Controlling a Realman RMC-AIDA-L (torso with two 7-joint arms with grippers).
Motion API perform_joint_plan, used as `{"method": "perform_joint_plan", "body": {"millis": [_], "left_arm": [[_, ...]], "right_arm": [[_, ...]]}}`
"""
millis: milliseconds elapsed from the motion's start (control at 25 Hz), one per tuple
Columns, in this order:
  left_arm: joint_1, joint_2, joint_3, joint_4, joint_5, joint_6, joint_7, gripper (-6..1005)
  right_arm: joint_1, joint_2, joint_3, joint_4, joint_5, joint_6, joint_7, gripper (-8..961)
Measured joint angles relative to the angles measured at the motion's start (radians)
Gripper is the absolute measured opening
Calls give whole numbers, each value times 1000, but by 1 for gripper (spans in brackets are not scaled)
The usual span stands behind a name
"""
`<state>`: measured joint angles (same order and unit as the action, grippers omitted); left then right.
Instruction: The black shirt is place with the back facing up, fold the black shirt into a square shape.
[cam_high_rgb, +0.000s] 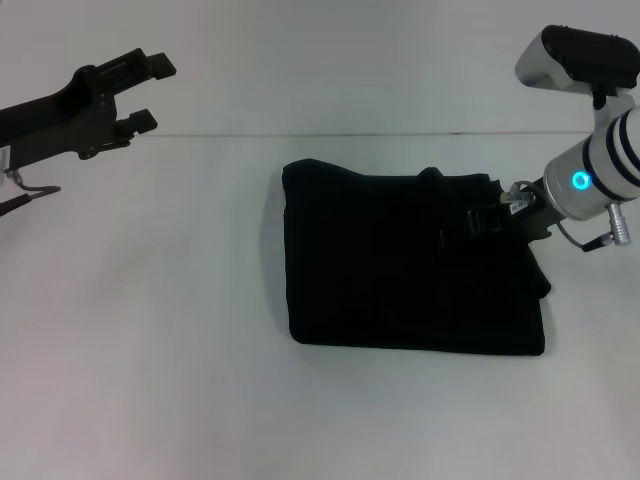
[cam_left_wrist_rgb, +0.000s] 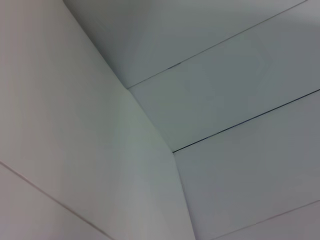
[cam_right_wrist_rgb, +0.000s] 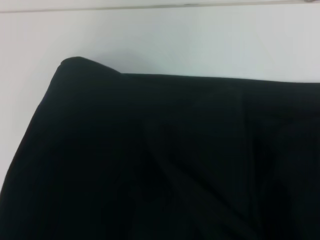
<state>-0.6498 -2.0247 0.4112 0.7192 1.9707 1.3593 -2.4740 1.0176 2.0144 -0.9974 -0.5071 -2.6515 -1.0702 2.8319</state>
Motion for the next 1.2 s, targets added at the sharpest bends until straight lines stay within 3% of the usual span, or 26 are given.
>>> {"method": "perform_joint_plan", "body": {"millis": [600,1200], "left_arm": [[-4,0,0,0,-3,-7,3,933],[-2,0,0,-1,-3,-8,4,932]], "right_arm": [[0,18,-1,17,20,40,8,735],[-2,13,1,5,35,37,11,234]]}}
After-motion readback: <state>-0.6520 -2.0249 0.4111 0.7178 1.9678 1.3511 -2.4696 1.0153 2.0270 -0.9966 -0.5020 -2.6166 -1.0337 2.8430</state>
